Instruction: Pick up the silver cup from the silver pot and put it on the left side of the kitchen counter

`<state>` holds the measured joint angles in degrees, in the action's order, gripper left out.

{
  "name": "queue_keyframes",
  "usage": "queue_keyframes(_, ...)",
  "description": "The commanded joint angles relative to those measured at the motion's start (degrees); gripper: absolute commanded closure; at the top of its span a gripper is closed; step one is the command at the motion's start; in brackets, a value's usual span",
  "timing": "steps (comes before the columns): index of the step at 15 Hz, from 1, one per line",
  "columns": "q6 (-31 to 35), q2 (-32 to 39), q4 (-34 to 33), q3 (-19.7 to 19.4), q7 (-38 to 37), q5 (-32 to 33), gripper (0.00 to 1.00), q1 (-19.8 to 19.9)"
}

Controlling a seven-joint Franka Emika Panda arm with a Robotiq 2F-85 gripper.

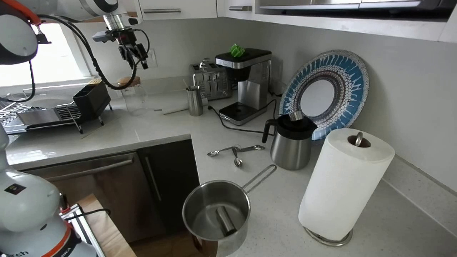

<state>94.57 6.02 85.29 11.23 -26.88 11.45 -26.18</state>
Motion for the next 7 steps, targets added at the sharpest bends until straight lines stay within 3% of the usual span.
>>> queue_keyframes(1,-1.47,-9.39,11.24,-0.21,6.47,-5.57,0.00,1.32)
queue_keyframes(2,-1.10,-11.91,14.00,1.90,7.99,-6.47,0.00,3.78)
queue_keyframes(5,0.25,-19.51,22.03,2.62,11.36,-6.67,0.00,5.44)
queue_keyframes(6,-1.82,-12.24,13.51,3.78,9.24,-5.48,0.00,5.77)
queue_keyframes(7,-1.87,-13.89,14.89,4.13,9.51,-5.53,0.00,6.33)
